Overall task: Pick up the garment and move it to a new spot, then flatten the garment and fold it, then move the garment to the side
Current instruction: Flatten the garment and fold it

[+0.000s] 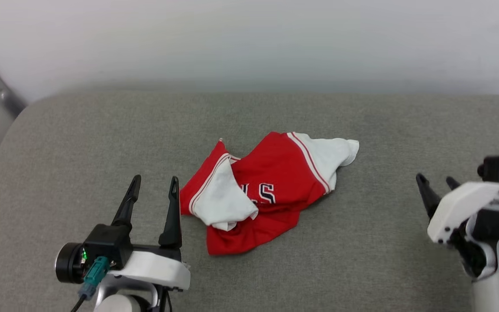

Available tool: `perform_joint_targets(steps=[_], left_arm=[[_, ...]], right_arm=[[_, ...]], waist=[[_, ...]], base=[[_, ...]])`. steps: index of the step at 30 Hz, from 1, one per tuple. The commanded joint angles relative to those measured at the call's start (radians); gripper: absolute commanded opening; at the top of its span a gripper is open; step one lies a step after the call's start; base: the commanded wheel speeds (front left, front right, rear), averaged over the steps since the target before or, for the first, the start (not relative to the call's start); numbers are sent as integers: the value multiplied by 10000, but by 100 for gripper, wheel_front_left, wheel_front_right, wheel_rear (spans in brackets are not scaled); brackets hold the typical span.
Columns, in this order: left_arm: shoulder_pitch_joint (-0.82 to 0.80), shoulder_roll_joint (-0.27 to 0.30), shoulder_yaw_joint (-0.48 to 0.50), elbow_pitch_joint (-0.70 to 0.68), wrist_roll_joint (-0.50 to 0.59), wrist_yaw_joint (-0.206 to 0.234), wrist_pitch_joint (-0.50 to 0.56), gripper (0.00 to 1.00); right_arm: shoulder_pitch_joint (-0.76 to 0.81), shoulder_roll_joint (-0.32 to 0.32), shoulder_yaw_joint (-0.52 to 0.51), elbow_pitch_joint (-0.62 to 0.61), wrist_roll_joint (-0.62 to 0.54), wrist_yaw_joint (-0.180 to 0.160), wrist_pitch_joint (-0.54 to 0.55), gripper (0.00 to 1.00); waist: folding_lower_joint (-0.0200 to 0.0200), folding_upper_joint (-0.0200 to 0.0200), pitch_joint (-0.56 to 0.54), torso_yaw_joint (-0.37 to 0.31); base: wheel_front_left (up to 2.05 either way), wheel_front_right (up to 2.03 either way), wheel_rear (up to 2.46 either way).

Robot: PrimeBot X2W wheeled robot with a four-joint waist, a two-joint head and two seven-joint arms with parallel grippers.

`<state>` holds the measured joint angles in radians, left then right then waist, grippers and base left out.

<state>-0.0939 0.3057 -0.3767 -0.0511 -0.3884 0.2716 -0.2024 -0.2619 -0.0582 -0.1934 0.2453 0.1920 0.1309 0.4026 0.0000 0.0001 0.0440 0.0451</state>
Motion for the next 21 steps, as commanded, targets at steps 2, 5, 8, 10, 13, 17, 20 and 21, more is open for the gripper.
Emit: perform_joint_targets(steps=[2, 5, 8, 10, 13, 17, 20, 21], left_arm=[[-323, -88, -12, -80, 92, -62, -141, 100], [-669, -261, -135, -21, 111, -201, -279, 100], [-1007, -486, -205, 93, 134, -336, -410, 100], [-1216, -599, -227, 176, 164, -426, -480, 100], [-1501, -856, -283, 341, 178, -596, -576, 100], [-1697, -1148, -381, 560, 266, -776, -618, 100], [-1808, -1303, -379, 718, 339, -918, -637, 100], [-1814, -1357, -360, 749, 358, -940, -641, 100]], right_arm=[[-978, -229, -19, 563, 69, -3, 536, 100], [-2161, -512, 96, 1426, 268, -3, 1447, 100], [-3202, -818, 298, 2172, 545, -3, 2440, 100], [-3745, -1018, 485, 2597, 637, -3, 3076, 100], [-4409, -1163, 768, 3086, 818, -3, 3789, 100], [-4943, -1234, 1014, 3690, 844, -3, 4436, 100], [-5114, -1188, 1063, 4148, 883, -3, 4488, 100], [-5101, -1168, 1109, 4356, 868, -3, 4560, 100]], waist=[[0, -1, 795, 561], [0, -1, 1280, 996], [0, -1, 1751, 1392], [0, -1, 2040, 1620], [0, -1, 2411, 1948], [0, -1, 2716, 2211], [0, -1, 2848, 2344], [0, -1, 2863, 2363]], base=[[0, 0, 0], [0, 0, 0], [0, 0, 0], [0, 0, 0], [0, 0, 0], [0, 0, 0], [0, 0, 0], [0, 0, 0]])
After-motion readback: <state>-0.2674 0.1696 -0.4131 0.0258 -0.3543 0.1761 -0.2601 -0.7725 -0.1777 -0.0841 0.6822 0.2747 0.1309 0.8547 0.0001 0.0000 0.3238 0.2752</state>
